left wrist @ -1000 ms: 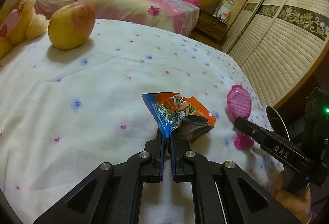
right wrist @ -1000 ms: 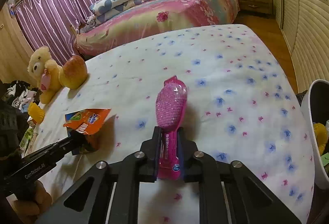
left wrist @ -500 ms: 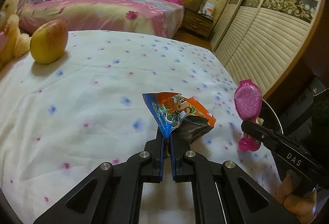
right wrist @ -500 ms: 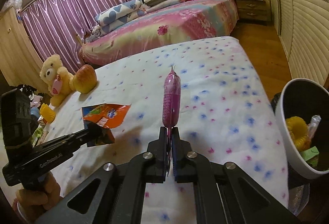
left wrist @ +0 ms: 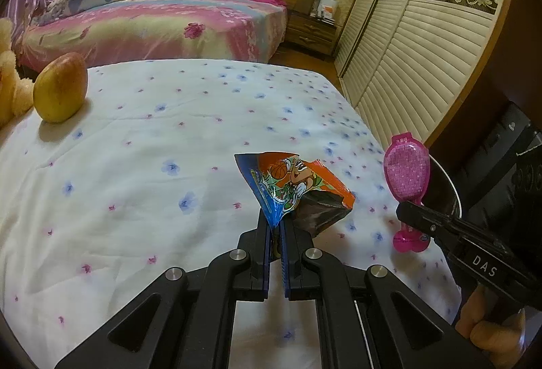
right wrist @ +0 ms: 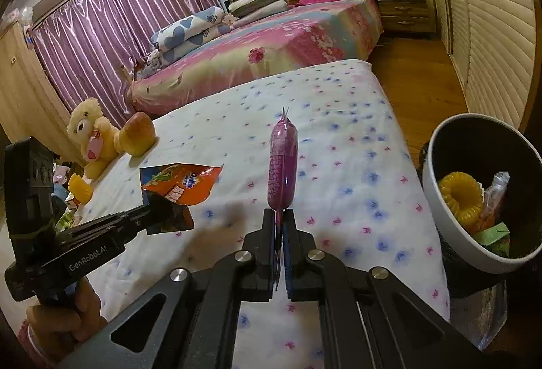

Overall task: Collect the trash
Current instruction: 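Carry the wrapper and hairbrush over the bin with both tools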

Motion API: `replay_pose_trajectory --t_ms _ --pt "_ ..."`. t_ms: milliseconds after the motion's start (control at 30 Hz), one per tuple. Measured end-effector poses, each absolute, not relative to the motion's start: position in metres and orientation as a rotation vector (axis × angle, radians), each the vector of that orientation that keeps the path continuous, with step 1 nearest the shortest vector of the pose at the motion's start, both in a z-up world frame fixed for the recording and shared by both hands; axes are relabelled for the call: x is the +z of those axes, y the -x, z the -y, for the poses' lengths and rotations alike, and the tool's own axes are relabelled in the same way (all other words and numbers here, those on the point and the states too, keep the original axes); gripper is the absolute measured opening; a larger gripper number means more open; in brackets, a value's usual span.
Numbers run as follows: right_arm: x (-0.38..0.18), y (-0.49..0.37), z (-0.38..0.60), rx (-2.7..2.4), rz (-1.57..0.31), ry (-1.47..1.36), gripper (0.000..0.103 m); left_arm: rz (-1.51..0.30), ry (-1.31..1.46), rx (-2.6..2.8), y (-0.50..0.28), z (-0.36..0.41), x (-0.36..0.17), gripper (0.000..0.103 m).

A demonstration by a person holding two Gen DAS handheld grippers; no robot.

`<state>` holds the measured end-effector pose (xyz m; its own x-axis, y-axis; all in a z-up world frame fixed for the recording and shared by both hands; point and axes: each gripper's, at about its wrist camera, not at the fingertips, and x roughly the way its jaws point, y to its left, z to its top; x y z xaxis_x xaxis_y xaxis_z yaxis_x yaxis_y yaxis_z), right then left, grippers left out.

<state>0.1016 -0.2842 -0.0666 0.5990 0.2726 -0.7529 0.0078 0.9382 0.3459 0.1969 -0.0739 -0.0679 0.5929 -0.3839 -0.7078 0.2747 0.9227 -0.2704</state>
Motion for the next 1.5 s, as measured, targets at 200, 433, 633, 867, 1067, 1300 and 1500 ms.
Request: replay_pose_trajectory --t_ms 200,433,633,867,1067,1300,1500 --pt "-0.065 -0.096 0.294 0.144 -0.914 -0.343 0.004 -0.848 0.122 -0.401 -0.195 0.082 -0.064 0.004" --pt "-0.058 -0.088 0.309 0.12 -0.898 -0.352 0.004 -0.836 0.084 -0.443 -0.193 0.102 -0.058 0.004" --pt "-0.055 -0.08 0.325 0.088 -0.89 -0.367 0.004 -0.835 0.056 -0.483 -0.191 0.122 -0.056 0.004" --pt "-0.055 -0.07 0.348 0.035 -0.887 -0.388 0.004 -0.843 0.028 -0.541 -0.192 0.15 -0.056 0.004" --pt "-0.052 -0.059 0.373 -0.018 -0.875 -0.404 0.004 -0.852 0.02 -0.588 -0.195 0.172 -0.056 0.004" --pt "-0.052 -0.051 0.398 -0.07 -0.866 -0.425 0.004 -0.856 0.0 -0.633 -0.2 0.201 -0.058 0.004" --pt "-0.057 -0.047 0.418 -0.106 -0.872 -0.443 0.004 -0.857 -0.016 -0.658 -0.206 0.224 -0.059 0.004"
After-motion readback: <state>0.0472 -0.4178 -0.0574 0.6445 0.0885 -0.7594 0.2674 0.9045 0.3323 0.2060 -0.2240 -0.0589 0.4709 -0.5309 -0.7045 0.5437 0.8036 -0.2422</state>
